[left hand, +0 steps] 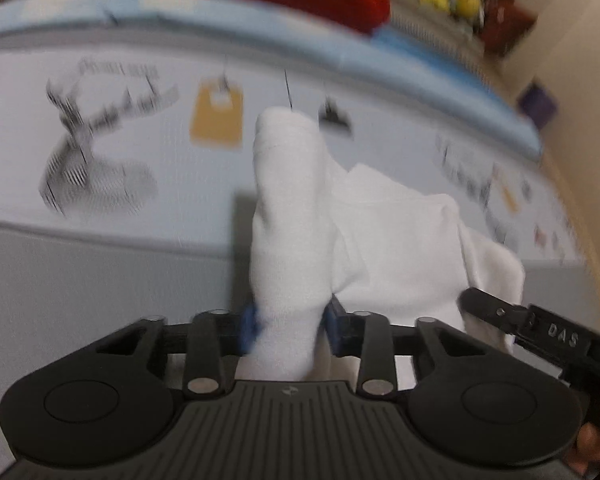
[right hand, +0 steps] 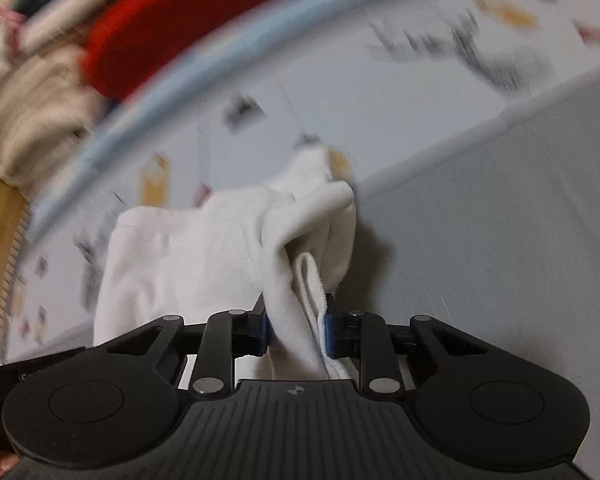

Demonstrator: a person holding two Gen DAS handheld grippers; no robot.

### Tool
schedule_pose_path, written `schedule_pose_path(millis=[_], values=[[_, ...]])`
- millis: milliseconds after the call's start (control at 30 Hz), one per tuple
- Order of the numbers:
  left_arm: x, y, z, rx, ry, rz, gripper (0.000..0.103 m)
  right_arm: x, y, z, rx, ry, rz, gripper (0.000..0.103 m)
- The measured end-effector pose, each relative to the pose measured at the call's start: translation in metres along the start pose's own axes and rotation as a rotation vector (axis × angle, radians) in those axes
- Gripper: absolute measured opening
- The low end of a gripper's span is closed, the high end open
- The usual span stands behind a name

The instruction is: Fold small clothes

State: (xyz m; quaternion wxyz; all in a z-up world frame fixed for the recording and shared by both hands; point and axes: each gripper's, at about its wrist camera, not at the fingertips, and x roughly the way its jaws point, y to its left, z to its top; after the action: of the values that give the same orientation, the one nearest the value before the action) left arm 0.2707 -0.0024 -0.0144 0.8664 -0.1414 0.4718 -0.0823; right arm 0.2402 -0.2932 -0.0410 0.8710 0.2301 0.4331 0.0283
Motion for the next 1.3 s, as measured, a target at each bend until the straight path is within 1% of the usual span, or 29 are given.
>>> schedule_pose_path(millis=[33,67,100,133,167,200,233,300,333,433,500,567,600,633,667,700,733,767,833,933,967,1000,1067,1100,1167,1233,1267,1300], values=[[-0.007,0.005,0.003,-0.013,-0.035,0.001,0.064,-0.005,0.006,0.002,-0.026,-0.053,0.009,0.03],[-0.012,0.01,0.006,-0.027,-0.056,0.001,0.067,-0.013,0.012,0.004,-0.048,-0.125,0.012,0.038],[-0.014,0.017,0.008,-0.045,-0.056,0.0,0.069,-0.017,0.014,0.005,-0.051,-0.164,0.007,0.057],[-0.012,0.022,0.008,-0.063,-0.038,0.001,0.069,-0.018,0.012,0.007,-0.045,-0.174,-0.004,0.064],[-0.009,0.027,0.008,-0.085,-0.008,0.0,0.069,-0.015,0.01,0.008,-0.037,-0.158,-0.028,0.064],[-0.003,0.033,0.005,-0.115,0.035,-0.004,0.069,-0.011,0.006,0.007,-0.029,-0.123,-0.057,0.061],[0.003,0.036,0.003,-0.137,0.079,-0.008,0.069,-0.006,0.003,0.006,-0.02,-0.079,-0.083,0.061],[0.013,0.04,-0.005,-0.149,0.155,0.002,0.069,0.003,-0.003,0.004,-0.018,0.007,-0.108,0.061],[0.019,0.038,-0.009,-0.137,0.189,0.022,0.069,0.005,-0.003,0.001,-0.022,0.039,-0.106,0.061],[0.034,0.039,-0.021,-0.095,0.262,0.062,0.068,0.01,0.001,-0.006,-0.072,0.094,-0.128,0.061],[0.042,0.04,-0.027,-0.082,0.293,0.066,0.066,0.01,-0.004,-0.008,-0.061,0.115,-0.136,0.061],[0.045,0.039,-0.034,-0.067,0.306,0.051,0.057,0.01,-0.009,-0.008,-0.027,0.131,-0.129,0.059],[0.044,0.038,-0.036,-0.056,0.303,0.044,0.051,0.011,-0.01,-0.009,-0.017,0.139,-0.124,0.053],[0.044,0.037,-0.036,-0.046,0.293,0.042,0.041,0.01,-0.011,-0.01,-0.013,0.145,-0.112,0.049],[0.042,0.037,-0.035,-0.046,0.281,0.03,0.035,0.009,-0.011,-0.01,-0.018,0.149,-0.097,0.041],[0.039,0.039,-0.033,-0.066,0.264,0.015,0.031,0.008,-0.009,-0.01,-0.028,0.15,-0.084,0.031],[0.036,0.041,-0.032,-0.08,0.245,0.01,0.029,0.007,-0.006,-0.011,-0.037,0.152,-0.075,0.028],[0.035,0.043,-0.03,-0.089,0.229,0.006,0.029,0.007,-0.005,-0.011,-0.046,0.153,-0.068,0.024],[0.033,0.047,-0.028,-0.103,0.218,0.004,0.03,0.006,-0.005,-0.011,-0.039,0.151,-0.064,0.024],[0.034,0.051,-0.026,-0.109,0.231,0.009,0.034,0.006,-0.01,-0.008,0.005,0.155,-0.051,0.025],[0.034,0.052,-0.027,-0.092,0.242,0.015,0.034,0.006,-0.011,-0.008,0.014,0.158,-0.051,0.028],[0.033,0.052,-0.027,-0.074,0.254,0.025,0.034,0.006,-0.013,-0.008,0.014,0.16,-0.053,0.028],[0.033,0.055,-0.031,-0.054,0.283,0.048,0.039,0.005,-0.014,-0.008,0.004,0.169,-0.052,0.028],[0.034,0.057,-0.032,-0.051,0.296,0.055,0.042,0.005,-0.015,-0.009,-0.004,0.176,-0.05,0.028],[0.032,0.059,-0.034,-0.037,0.309,0.059,0.045,0.003,-0.016,-0.011,-0.032,0.184,-0.059,0.028],[0.026,0.059,-0.035,-0.006,0.305,0.073,0.052,0.0,-0.019,-0.012,-0.041,0.186,-0.064,0.028],[0.023,0.059,-0.035,0.009,0.297,0.082,0.054,-0.003,-0.021,-0.012,-0.047,0.183,-0.072,0.028],[0.019,0.06,-0.036,0.022,0.286,0.094,0.057,-0.006,-0.022,-0.013,-0.062,0.178,-0.091,0.028]])
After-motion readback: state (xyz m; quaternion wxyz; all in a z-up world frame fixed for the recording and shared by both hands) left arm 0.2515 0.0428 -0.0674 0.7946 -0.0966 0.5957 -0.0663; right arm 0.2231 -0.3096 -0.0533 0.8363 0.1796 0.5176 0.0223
